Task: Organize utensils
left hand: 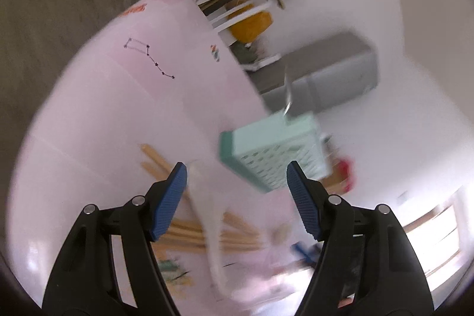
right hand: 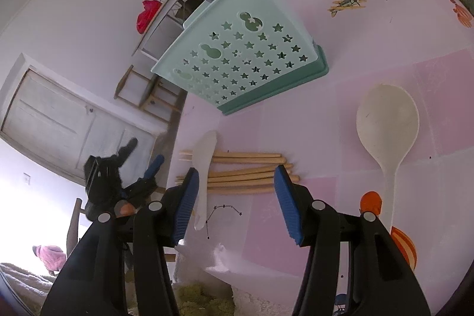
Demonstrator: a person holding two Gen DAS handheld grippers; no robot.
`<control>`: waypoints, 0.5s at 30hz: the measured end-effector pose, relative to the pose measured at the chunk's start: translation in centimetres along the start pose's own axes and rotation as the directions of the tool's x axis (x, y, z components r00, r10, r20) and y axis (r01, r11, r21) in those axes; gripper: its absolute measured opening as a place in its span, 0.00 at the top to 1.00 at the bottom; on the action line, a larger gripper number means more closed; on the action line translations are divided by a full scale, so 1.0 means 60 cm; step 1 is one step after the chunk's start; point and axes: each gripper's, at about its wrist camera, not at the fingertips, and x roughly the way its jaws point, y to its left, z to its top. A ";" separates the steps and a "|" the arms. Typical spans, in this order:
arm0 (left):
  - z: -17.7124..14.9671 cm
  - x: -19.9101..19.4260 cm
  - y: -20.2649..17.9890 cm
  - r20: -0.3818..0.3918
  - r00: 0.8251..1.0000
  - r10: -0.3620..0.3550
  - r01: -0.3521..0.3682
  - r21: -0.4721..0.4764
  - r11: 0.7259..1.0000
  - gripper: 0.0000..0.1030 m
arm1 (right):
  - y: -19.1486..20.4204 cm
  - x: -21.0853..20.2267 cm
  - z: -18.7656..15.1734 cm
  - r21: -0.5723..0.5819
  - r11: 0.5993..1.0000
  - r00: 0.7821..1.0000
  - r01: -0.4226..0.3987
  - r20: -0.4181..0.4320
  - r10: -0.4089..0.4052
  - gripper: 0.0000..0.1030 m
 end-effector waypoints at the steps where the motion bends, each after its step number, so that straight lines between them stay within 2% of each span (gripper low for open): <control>1: -0.005 0.004 -0.018 -0.017 0.998 0.064 -0.063 0.074 0.995 0.36 | 0.000 0.002 0.000 0.001 1.000 1.000 0.003 -0.001 -0.003 0.50; 3: -0.018 0.014 -0.050 -0.031 0.984 0.174 -0.165 0.202 0.965 0.36 | 0.000 0.007 0.001 0.004 1.000 1.000 0.005 -0.004 -0.005 0.50; 4: -0.029 0.023 -0.073 -0.029 0.970 0.240 -0.222 0.286 0.932 0.35 | -0.001 0.008 -0.001 0.004 1.000 1.000 0.004 -0.005 -0.004 0.50; 6: -0.048 0.041 -0.108 -0.020 0.944 0.330 -0.293 0.408 0.865 0.31 | 0.001 0.013 0.000 0.004 1.000 1.000 0.001 -0.008 -0.001 0.50; 9: -0.084 0.076 -0.145 0.021 0.892 0.452 -0.383 0.565 0.731 0.27 | 0.003 0.016 -0.002 0.001 1.000 1.000 -0.005 -0.011 0.005 0.50; 10: -0.099 0.095 -0.155 0.030 0.867 0.498 -0.406 0.622 0.670 0.27 | 0.002 0.015 -0.004 0.000 1.000 1.000 -0.006 -0.011 0.006 0.50; 11: -0.109 0.108 -0.158 0.034 0.850 0.526 -0.420 0.648 0.635 0.27 | 0.000 0.014 -0.005 0.001 1.000 1.000 -0.007 -0.011 0.007 0.50; 14: -0.125 0.144 -0.159 0.052 0.798 0.600 -0.463 0.691 0.556 0.27 | -0.006 0.011 -0.007 0.009 1.000 1.000 -0.009 -0.010 0.010 0.50; 15: -0.130 0.154 -0.156 0.071 0.774 0.630 -0.489 0.700 0.521 0.27 | -0.007 0.010 -0.008 0.012 1.000 1.000 -0.011 -0.009 0.011 0.50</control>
